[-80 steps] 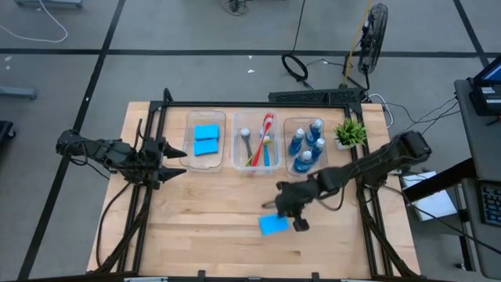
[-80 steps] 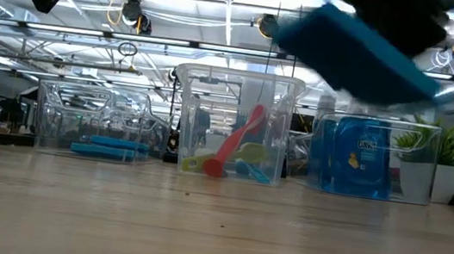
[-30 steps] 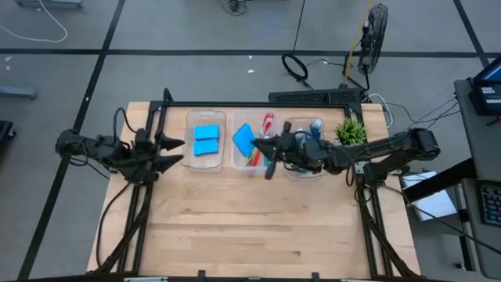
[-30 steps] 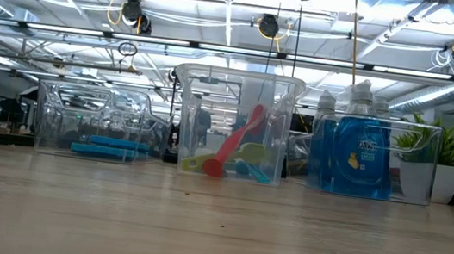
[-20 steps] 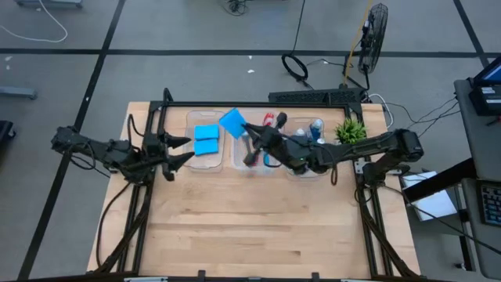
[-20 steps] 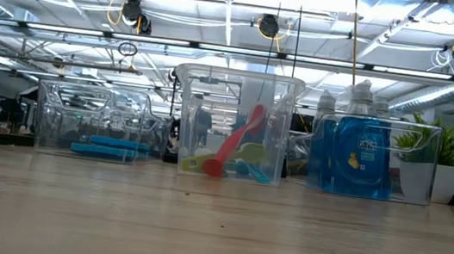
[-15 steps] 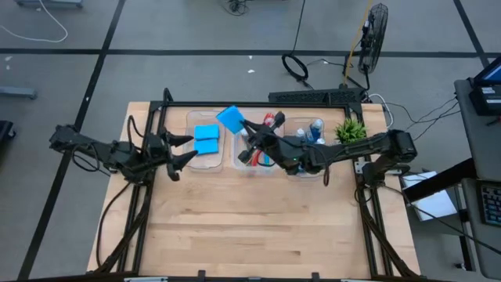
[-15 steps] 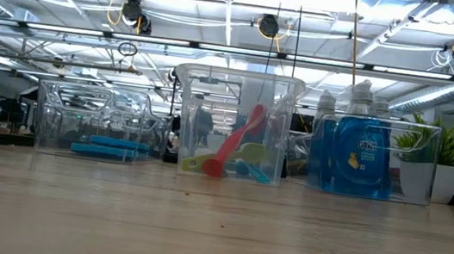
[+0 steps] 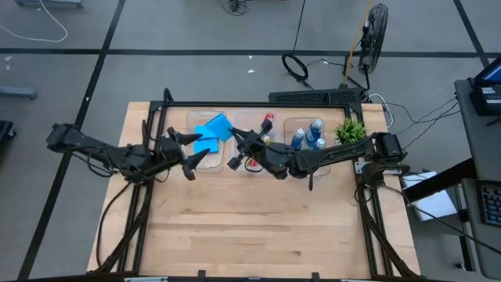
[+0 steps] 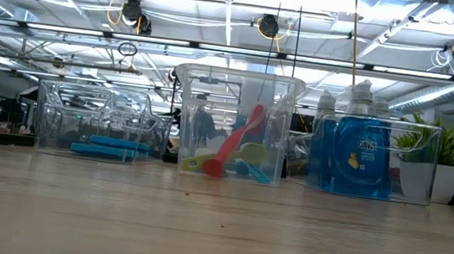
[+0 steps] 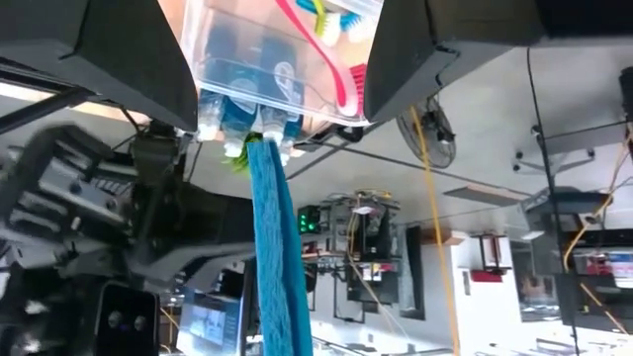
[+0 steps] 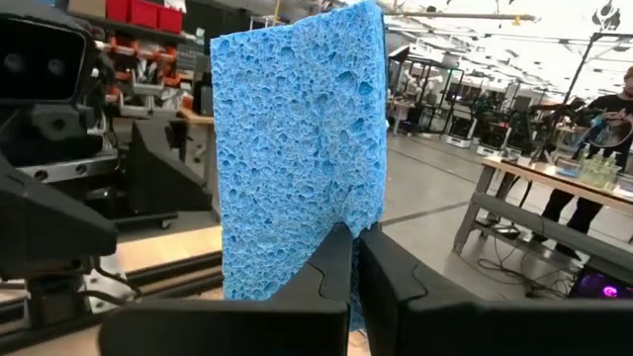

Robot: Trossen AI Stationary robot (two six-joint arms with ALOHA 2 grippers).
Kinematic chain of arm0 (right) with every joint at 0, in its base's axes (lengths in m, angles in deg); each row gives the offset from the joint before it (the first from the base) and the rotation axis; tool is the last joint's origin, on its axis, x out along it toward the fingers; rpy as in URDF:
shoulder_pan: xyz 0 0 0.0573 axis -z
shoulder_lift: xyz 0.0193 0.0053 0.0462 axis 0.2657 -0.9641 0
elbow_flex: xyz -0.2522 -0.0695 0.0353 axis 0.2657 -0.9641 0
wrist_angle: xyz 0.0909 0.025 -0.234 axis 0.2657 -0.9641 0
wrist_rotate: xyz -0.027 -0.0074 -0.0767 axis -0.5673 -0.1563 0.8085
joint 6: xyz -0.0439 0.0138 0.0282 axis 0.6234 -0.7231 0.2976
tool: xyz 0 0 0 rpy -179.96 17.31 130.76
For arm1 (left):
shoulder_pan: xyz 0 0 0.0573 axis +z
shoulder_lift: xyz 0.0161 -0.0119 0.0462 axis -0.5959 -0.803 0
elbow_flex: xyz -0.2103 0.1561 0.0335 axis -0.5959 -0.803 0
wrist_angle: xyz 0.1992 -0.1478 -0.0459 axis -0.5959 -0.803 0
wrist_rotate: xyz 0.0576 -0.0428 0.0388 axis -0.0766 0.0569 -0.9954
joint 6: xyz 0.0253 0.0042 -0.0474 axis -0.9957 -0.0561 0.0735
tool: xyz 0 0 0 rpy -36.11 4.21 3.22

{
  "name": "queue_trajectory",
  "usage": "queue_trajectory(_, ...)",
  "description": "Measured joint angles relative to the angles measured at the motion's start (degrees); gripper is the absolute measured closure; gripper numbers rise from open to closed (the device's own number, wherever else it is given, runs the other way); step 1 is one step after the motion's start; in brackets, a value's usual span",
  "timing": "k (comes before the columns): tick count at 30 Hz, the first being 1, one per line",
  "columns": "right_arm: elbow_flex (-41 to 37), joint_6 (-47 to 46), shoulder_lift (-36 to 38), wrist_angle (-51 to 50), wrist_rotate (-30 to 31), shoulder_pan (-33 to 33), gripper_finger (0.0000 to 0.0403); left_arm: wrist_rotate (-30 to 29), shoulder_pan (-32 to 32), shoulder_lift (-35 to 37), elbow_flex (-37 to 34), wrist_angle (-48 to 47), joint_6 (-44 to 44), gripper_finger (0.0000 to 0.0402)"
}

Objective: Pick & Place Kitchen Sink Supplies
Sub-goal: Put the blue sponge into the left transparent bin

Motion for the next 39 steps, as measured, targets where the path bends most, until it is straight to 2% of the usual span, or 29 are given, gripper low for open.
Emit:
queue_trajectory(9, 0.0, -3.7, 0.0, -2.5, -0.3, 0.0, 0.0403, 2.6, 3.1, -4.0, 0.0, 7.1, 1.0, 0.0132)
queue_trajectory(13, 0.0, -5.6, 0.0, -4.1, -3.0, 0.0, 0.0403, 3.0, 4.7, -6.2, 0.0, 9.6, 2.9, 0.013)
queue_trajectory(17, -0.1, -6.5, 0.0, -4.9, -3.0, 0.2, 0.0403, 6.7, 6.1, -8.3, 0.0, 11.9, 4.1, 0.0125)
queue_trajectory(26, -0.1, -10.4, 0.0, -8.4, -4.8, 0.4, 0.0403, 9.7, 8.3, -12.5, 0.0, 18.0, 4.1, 0.0131)
queue_trajectory(33, -0.1, -10.9, 0.0, -8.5, -6.4, 0.4, 0.0403, 11.9, 10.6, -12.7, 0.0, 18.1, 7.1, 0.0164)
queue_trajectory(36, -0.1, -12.1, 0.0, -8.4, -9.0, 0.4, 0.0403, 13.7, 11.5, -12.7, 0.0, 18.1, 8.1, 0.0189)
queue_trajectory(39, -0.1, -12.5, 0.0, -8.7, -9.0, 0.4, 0.0403, 16.0, 12.3, -12.7, 0.0, 17.9, 8.8, 0.022)
